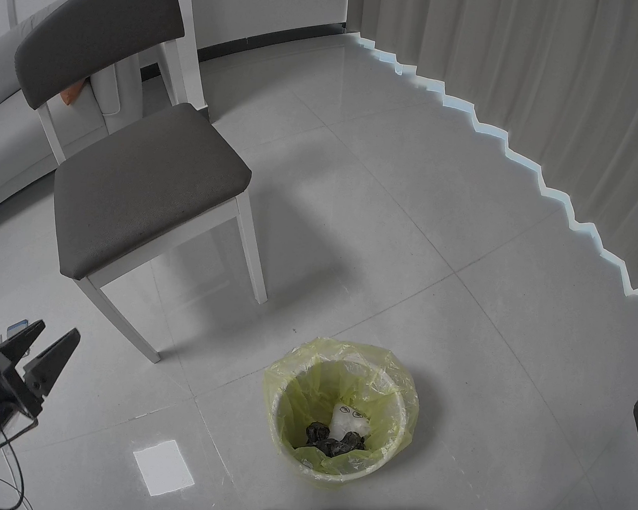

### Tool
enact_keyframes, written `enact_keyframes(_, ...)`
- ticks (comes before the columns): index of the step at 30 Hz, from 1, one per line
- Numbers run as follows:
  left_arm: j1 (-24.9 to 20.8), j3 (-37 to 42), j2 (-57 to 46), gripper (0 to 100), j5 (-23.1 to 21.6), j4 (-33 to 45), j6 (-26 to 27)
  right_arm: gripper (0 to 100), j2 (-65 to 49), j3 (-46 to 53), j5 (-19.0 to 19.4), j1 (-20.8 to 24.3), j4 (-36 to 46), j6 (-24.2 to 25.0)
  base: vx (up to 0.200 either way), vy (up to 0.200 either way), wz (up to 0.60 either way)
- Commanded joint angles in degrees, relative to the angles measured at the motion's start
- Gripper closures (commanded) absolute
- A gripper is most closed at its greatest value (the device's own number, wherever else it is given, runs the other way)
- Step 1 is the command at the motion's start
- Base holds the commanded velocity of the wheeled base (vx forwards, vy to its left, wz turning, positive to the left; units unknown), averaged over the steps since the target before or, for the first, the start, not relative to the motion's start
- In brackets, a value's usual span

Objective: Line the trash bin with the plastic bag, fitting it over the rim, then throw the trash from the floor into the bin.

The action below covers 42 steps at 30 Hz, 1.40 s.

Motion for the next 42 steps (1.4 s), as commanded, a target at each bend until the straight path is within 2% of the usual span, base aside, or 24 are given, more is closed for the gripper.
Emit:
enact_keyframes(1,-1.3,-5.8,-33.4,0,-0.3,29.4,-0.9,0,-21.4,-0.1,5.9,-6.1,14.4,1.8,0.000,0.000,0.00)
enact_keyframes(4,-3.4,-9.5,-40.6,0,-0.2,40.7,-0.9,0,-23.7,0.3,7.3,-6.8,14.7,2.0,0.000,0.000,0.00)
enact_keyframes(7,-5.3,-10.7,-46.6,0,0.0,47.7,-0.6,0,-23.9,1.3,8.6,-6.9,14.4,2.1,0.000,0.000,0.00)
enact_keyframes(11,-5.7,-10.6,-51.4,0,0.1,52.5,-0.3,0,-23.9,3.1,9.7,-6.9,14.2,2.0,0.000,0.000,0.00)
enact_keyframes(15,-4.9,-10.3,-53.9,0,0.1,55.7,0.4,0,-23.9,3.8,8.7,-7.1,13.0,3.0,0.000,0.000,0.00)
enact_keyframes(16,-4.9,-10.3,-53.9,0,0.1,55.7,0.4,0,-23.9,3.8,8.7,-7.1,13.0,3.0,0.000,0.000,0.00)
enact_keyframes(17,-4.6,-9.8,-54.1,0,0.4,56.6,2.1,0,-24.0,3.9,7.9,-7.1,12.2,6.0,0.000,0.000,0.00)
enact_keyframes(19,-4.6,-8.0,-54.1,0,3.0,56.5,5.0,0,-23.9,5.5,7.3,-7.1,11.6,6.6,0.000,0.000,0.00)
enact_keyframes(22,-4.6,-4.2,-54.1,0,9.9,56.0,10.0,0,-24.0,10.0,7.2,-7.1,9.1,3.6,0.000,0.000,0.00)
enact_keyframes(24,-4.6,-0.9,-54.1,0,12.8,54.6,12.3,0,-23.8,14.1,6.5,-7.1,4.2,2.0,0.000,0.000,0.00)
enact_keyframes(26,-4.6,0.8,-54.1,0,14.7,51.9,12.0,0,-23.8,15.0,5.9,-7.0,0.1,2.7,0.000,0.000,0.00)
enact_keyframes(28,-4.6,1.2,-54.1,0,15.6,50.6,11.8,0,-23.9,15.0,5.4,-7.1,0.5,2.8,0.000,0.000,0.00)
enact_keyframes(29,-4.6,1.3,-54.1,0,18.4,50.3,11.9,0,-23.8,15.0,2.8,-7.0,1.3,2.6,0.000,0.000,0.00)
enact_keyframes(30,-4.6,1.3,-54.1,0,19.3,50.3,12.0,0,-23.8,15.0,2.2,-7.1,1.3,2.7,0.000,0.000,0.00)
enact_keyframes(31,-4.6,1.3,-54.1,0,22.9,50.4,11.6,0,-23.8,15.0,0.6,-7.1,1.3,2.7,0.000,0.000,0.00)
enact_keyframes(34,-4.6,1.4,-54.1,0,27.8,50.5,10.6,0,-23.8,15.0,0.1,-7.1,1.3,2.8,0.000,0.000,0.00)
enact_keyframes(39,-4.6,1.9,-54.1,0,27.1,50.4,11.2,0,-23.8,15.0,-0.4,-7.1,1.3,2.8,0.000,0.000,0.00)
enact_keyframes(42,-4.6,1.9,-54.1,0,26.9,50.4,11.5,0,-23.8,15.0,-3.0,-7.1,1.3,3.5,0.000,0.000,0.00)
